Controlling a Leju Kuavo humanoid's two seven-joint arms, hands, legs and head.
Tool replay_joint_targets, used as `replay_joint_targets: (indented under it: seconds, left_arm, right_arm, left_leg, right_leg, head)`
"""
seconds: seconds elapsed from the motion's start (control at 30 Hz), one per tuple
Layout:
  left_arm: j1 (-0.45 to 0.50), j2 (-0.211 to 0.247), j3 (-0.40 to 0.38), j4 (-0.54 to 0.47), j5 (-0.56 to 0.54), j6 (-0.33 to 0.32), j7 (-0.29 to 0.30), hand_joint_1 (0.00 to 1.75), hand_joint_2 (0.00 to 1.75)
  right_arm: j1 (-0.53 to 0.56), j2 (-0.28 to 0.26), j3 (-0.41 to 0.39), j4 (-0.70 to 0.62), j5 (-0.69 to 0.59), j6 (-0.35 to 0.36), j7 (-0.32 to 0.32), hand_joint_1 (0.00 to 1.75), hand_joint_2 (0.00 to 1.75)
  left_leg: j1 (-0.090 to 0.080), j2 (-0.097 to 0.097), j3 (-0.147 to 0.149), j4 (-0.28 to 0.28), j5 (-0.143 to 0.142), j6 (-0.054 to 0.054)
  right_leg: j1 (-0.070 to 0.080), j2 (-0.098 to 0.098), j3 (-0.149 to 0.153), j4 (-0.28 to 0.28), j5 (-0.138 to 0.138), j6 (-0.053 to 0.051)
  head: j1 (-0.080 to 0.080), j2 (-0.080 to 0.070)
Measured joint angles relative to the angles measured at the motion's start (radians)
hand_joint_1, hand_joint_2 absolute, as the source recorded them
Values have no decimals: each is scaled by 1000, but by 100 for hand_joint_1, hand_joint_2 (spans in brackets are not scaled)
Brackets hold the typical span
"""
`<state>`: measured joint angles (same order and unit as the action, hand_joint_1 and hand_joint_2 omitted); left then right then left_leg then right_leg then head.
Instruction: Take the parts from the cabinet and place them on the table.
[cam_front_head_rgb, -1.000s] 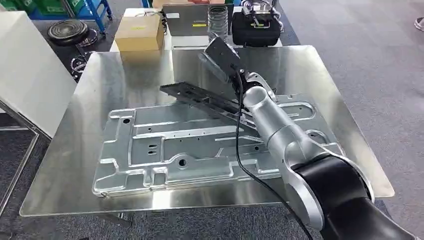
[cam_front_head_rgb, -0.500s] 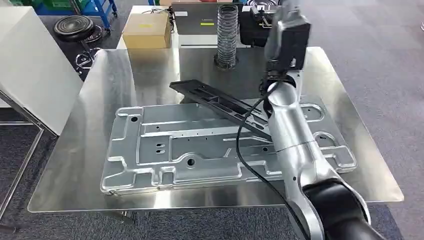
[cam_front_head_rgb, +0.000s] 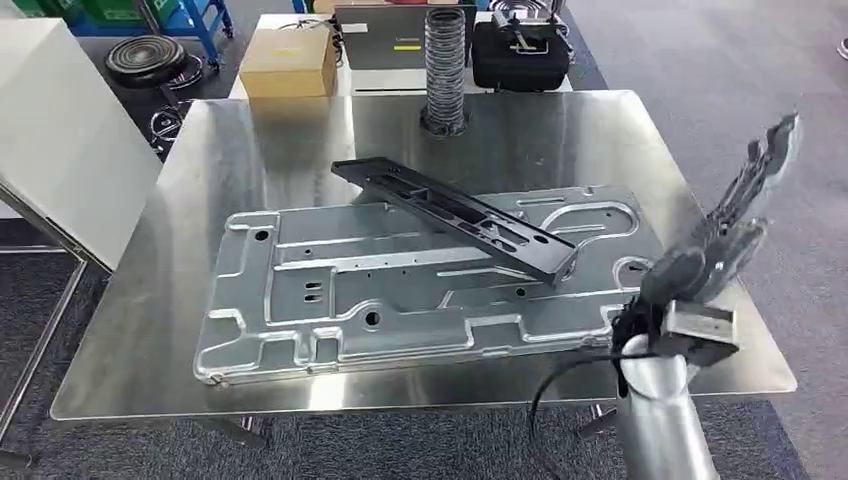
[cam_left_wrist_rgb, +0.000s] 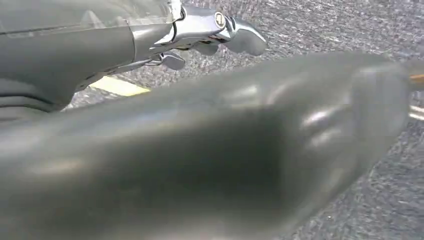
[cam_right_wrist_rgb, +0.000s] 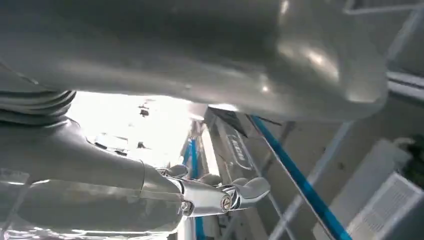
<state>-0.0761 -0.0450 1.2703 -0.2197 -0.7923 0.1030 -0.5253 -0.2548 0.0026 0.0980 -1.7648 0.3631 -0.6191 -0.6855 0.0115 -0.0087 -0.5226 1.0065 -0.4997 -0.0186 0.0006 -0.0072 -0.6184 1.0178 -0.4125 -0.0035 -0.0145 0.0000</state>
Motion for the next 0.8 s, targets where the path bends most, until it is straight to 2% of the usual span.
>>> replay_joint_targets:
  seconds: [0.07, 0.1, 0.13, 0.17, 0.23, 0.27, 0.3, 0.33, 0.37, 0.4, 0.43, 0.47, 0.5, 0.53, 0.57, 0.6, 0.63, 0.67, 0.7, 0.77, 0.8]
  left_arm:
    - [3, 0, 4, 0, 8, 4, -5, 0, 0]
    - [2, 0, 6, 0, 10, 5, -5, 0, 0]
    - [0, -2, 10, 0, 12, 6, -5, 0, 0]
    - [-1, -2, 11, 0, 16, 7, -5, 0, 0]
    - [-1, -2, 19, 0, 21, 13, -6, 0, 0]
    - [-1, -2, 25, 0, 24, 15, -6, 0, 0]
    - [-1, -2, 27, 0, 29, 17, -6, 0, 0]
    - [0, -2, 28, 0, 30, 17, -6, 0, 0]
    - [0, -3, 30, 0, 31, 18, -6, 0, 0]
    - [0, -5, 32, 0, 33, 19, -6, 0, 0]
    - [0, -7, 34, 0, 33, 19, -6, 0, 0]
    - [-1, -8, 34, 0, 33, 20, -8, 0, 0]
    - [-1, -10, 34, 0, 32, 20, -9, 0, 0]
    - [-1, -10, 35, 0, 32, 19, -11, 0, 0]
    - [-1, -10, 36, 0, 32, 19, -11, 0, 0]
    - [0, -11, 38, 0, 32, 17, -11, 0, 0]
    - [1, -10, 41, 0, 31, 17, -11, 0, 0]
    - [2, -11, 43, 0, 29, 17, -11, 0, 0]
    - [4, -13, 43, 0, 28, 16, -11, 0, 0]
    - [2, -14, 43, 0, 24, 16, -11, 0, 0]
    - [2, -14, 43, 0, 19, 16, -11, 0, 0]
  right_arm:
    - [59, -5, -11, -26, -22, 20, -4, 0, 0]
    - [82, -9, -16, -33, -27, 27, -4, 0, 0]
    - [102, -15, -24, -39, -30, 34, -5, 0, 0]
    - [118, -21, -30, -41, -33, 43, -6, 0, 0]
    - [143, -26, -38, -41, -36, 54, -6, 0, 0]
    - [157, -29, -42, -40, -40, 58, -6, 0, 0]
    - [170, -30, -46, -40, -44, 62, -6, 0, 0]
    - [181, -31, -50, -40, -49, 64, -7, 0, 0]
    - [187, -31, -51, -40, -52, 64, -7, 0, 0]
    - [192, -31, -54, -40, -53, 64, -7, 0, 0]
    - [195, -31, -56, -40, -54, 64, -8, 0, 0]
    - [197, -31, -58, -40, -56, 66, -9, 0, 0]
    - [200, -31, -61, -40, -60, 66, -11, 0, 0]
    - [209, -31, -64, -40, -63, 66, -11, 0, 0]
    - [213, -31, -71, -40, -63, 66, -12, 0, 0]
    - [220, -31, -75, -39, -65, 68, -11, 0, 0]
    - [227, -31, -77, -38, -65, 72, -11, 0, 0]
    - [231, -31, -78, -36, -65, 75, -11, 0, 0]
    - [237, -31, -80, -34, -67, 79, -11, 0, 0]
    - [257, -30, -89, -24, -74, 88, -8, 0, 0]
    - [265, -29, -97, -16, -79, 100, -8, 0, 0]
  left_leg:
    - [-4, 1, -6, 6, 5, 10]
    - [-3, 2, -9, 1, 14, 19]
    - [3, 5, -13, -7, 27, 28]
    - [3, 8, -20, -7, 37, 35]
    - [2, 12, -45, -7, 55, 42]
    - [0, 13, -58, -6, 64, 42]
    - [0, 13, -71, -4, 73, 41]
    - [0, 13, -84, -2, 81, 39]
    - [0, 13, -96, 0, 89, 37]
    - [0, 13, -108, 2, 96, 34]
    - [0, 13, -119, 4, 105, 31]
    - [0, 13, -123, 8, 113, 26]
    - [-3, 13, -126, 6, 119, 19]
    - [-2, 13, -120, 1, 128, 13]
    - [1, 13, -122, -2, 138, 6]
    - [2, 12, -122, -8, 147, -1]
    - [0, 12, -125, -7, 148, -8]
    - [3, 11, -135, 13, 105, -11]
    - [4, 11, -149, 61, 39, -13]
    - [4, 11, -185, 214, -77, -19]
    - [4, 11, -194, 281, -100, -20]
  right_leg:
    - [-5, 2, -1, -6, 11, 15]
    - [-3, 2, -2, -7, 17, 23]
    - [-6, 5, -7, -2, 8, 28]
    - [-8, 6, -22, 24, -34, 34]
    - [-11, 6, -72, 169, -151, 41]
    - [-13, 6, -94, 250, -191, 45]
    - [-14, 6, -102, 299, -204, 46]
    - [-15, 6, -87, 304, -192, 47]
    - [-16, 6, -53, 266, -163, 46]
    - [-16, 6, -1, 196, -128, 44]
    - [-16, 6, 72, 92, -103, 40]
    - [-15, 6, 139, -1, -121, 33]
    - [-7, 7, 153, -29, -127, 28]
    - [-4, 8, 141, -24, -112, 20]
    - [-1, 8, 141, -27, -113, 13]
    - [1, 7, 136, -28, -105, 5]
    - [-11, 6, 131, -40, -88, -4]
    - [-9, 2, 120, -41, -75, -10]
    - [-9, 2, 105, -41, -64, -18]
    - [-5, 2, 74, -40, -40, -21]
    - [-3, 1, 56, -38, -27, -21]
  head:
    - [-1, 0]
    - [0, 0]
    - [-1, 0]
    - [3, 0]
    - [6, 0]
    - [5, 0]
    - [7, 0]
    - [7, 0]
    - [7, 0]
    - [7, 0]
    - [7, 0]
    - [7, 0]
    - [4, 0]
    - [5, 0]
    - [11, 0]
    - [11, 0]
    - [11, 0]
    - [10, 0]
    - [7, 0]
    - [5, 0]
    - [5, 0]
